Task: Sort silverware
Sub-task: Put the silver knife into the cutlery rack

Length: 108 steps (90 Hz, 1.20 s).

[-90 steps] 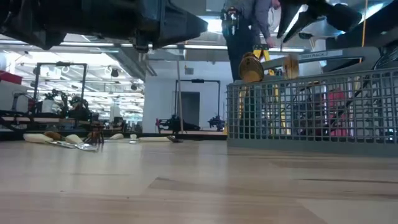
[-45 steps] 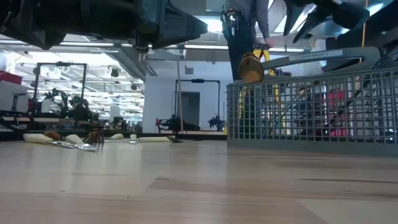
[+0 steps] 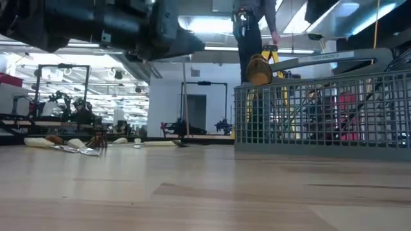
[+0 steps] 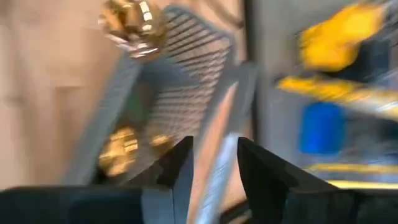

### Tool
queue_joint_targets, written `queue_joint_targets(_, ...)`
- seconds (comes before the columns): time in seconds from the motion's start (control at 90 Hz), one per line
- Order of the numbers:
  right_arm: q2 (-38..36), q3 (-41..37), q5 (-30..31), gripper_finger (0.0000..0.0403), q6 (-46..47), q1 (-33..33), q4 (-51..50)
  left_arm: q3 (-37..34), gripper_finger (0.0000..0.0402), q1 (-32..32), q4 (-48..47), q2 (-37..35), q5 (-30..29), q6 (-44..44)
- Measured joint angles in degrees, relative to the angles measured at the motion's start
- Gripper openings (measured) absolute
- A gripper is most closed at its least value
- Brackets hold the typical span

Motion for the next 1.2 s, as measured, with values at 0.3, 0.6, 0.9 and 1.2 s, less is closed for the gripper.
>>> queue_joint_targets(0.3, -4.2, -4.9, -8.6, 0.0108, 8.6, 5.8, 15.2, -0.5, 0.0164, 8.4, -28.8, -12.5, 9.5, -14.3)
queue_joint_targets(0.6, -4.1, -15.2, -9.1, 0.0108, 8.9, 11.4, 34.0, 17.3, 0.0164, 16.0, -88.9, -19.7, 27.3, -20.7)
queue_joint_targets(0.9, -4.0, -27.9, -11.6, 0.0108, 5.5, 13.3, 62.0, 27.0, 0.0164, 13.9, -128.2, -18.9, 36.0, -5.6)
queue_joint_targets(1.2, -3.9, -28.5, -11.2, 0.0108, 2.9, 14.0, 62.6, 24.3, 0.0164, 15.3, -139.0, -17.7, 40.7, -7.1)
